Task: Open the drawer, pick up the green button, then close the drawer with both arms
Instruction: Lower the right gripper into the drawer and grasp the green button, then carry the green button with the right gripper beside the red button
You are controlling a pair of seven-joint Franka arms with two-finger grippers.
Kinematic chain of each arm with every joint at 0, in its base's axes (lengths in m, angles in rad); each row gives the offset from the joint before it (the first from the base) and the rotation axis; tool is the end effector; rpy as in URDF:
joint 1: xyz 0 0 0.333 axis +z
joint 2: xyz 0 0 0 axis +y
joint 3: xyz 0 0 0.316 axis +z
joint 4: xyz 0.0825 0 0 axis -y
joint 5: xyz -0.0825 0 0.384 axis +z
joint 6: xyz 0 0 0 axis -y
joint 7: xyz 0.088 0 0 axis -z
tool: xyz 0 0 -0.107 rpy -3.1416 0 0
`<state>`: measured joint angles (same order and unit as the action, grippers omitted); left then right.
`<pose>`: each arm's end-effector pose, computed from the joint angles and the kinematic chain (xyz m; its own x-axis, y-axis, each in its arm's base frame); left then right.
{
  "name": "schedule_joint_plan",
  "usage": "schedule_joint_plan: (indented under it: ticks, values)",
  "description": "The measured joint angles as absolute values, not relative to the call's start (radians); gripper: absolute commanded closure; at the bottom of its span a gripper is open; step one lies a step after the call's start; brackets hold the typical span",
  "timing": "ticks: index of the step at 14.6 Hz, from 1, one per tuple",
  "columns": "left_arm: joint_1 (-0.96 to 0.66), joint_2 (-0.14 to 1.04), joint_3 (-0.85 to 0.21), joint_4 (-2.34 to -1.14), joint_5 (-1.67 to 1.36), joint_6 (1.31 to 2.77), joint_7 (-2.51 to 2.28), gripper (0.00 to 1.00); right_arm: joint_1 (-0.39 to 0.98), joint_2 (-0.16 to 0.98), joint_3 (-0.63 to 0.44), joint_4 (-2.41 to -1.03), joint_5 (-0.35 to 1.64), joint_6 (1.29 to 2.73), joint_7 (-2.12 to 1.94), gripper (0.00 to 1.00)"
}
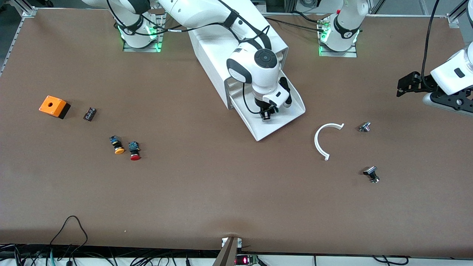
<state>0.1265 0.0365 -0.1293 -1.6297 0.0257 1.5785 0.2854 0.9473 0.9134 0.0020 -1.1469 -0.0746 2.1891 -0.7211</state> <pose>0.5623 0.0024 0.5772 0.9544 -0.2847 -0.0896 -0.2854 -0.9584 0.0045 0.4563 0.6317 0.2583 -0.1409 0.9886 0.0531 0.9823 0.1329 0.1321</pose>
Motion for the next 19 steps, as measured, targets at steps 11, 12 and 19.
schedule_joint_plan:
  ticks: [11,12,19]
  values:
    - [0.127,0.036,-0.129,-1.63,0.026,1.576,0.285,0.0,0.973,0.861,-0.015,-1.101,-0.077,2.181,-0.573,0.63]
    - [0.127,0.036,-0.129,-1.63,0.026,1.576,0.285,0.0,0.972,0.832,-0.029,-1.1,-0.077,2.156,-0.567,0.63]
    - [0.127,0.037,-0.129,-1.63,0.026,1.573,0.285,0.0,0.897,0.648,-0.121,-1.165,-0.068,2.061,-0.503,0.63]
